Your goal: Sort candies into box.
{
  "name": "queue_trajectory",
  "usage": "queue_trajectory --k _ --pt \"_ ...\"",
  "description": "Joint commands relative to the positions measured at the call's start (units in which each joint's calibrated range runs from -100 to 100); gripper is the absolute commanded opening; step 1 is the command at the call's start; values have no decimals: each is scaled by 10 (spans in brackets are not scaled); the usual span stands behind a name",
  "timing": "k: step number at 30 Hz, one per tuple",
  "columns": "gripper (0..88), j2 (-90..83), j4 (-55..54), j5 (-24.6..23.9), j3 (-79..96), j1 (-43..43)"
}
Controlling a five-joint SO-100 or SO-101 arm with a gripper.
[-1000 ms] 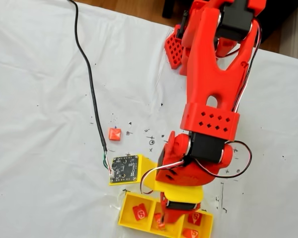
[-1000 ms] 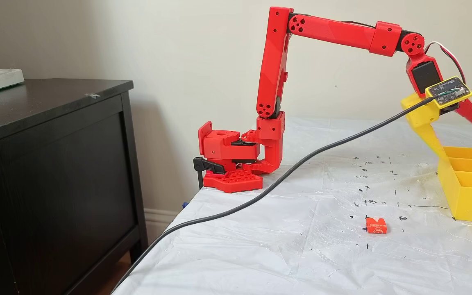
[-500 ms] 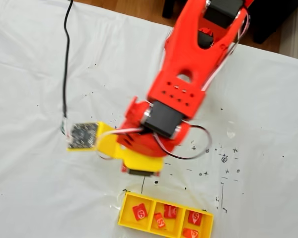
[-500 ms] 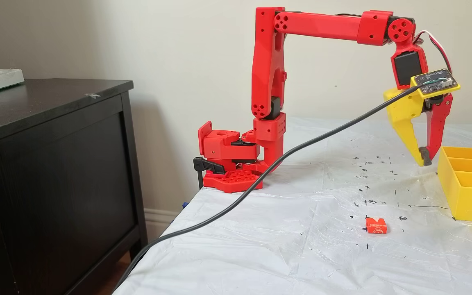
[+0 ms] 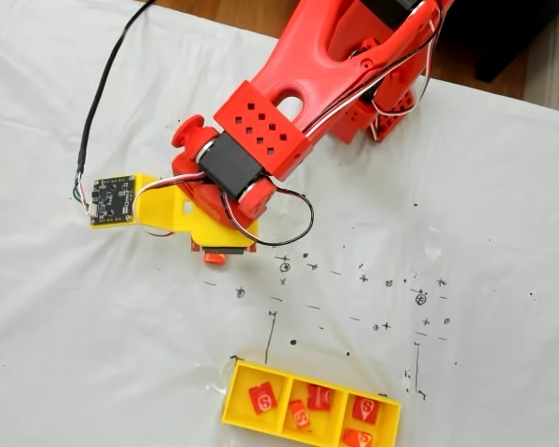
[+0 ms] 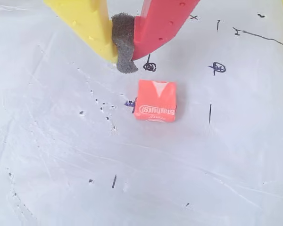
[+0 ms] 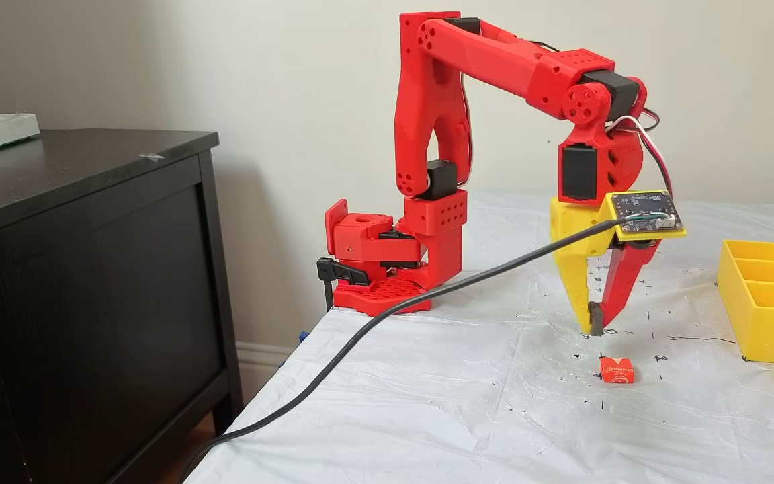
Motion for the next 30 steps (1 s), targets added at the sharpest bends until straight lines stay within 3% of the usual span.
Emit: queue_trajectory --k 1,18,30 --pt "135 -37 -1 10 -12 13" --pt "325 -18 -51 57 32 33" --pt "294 2 -83 48 36 25"
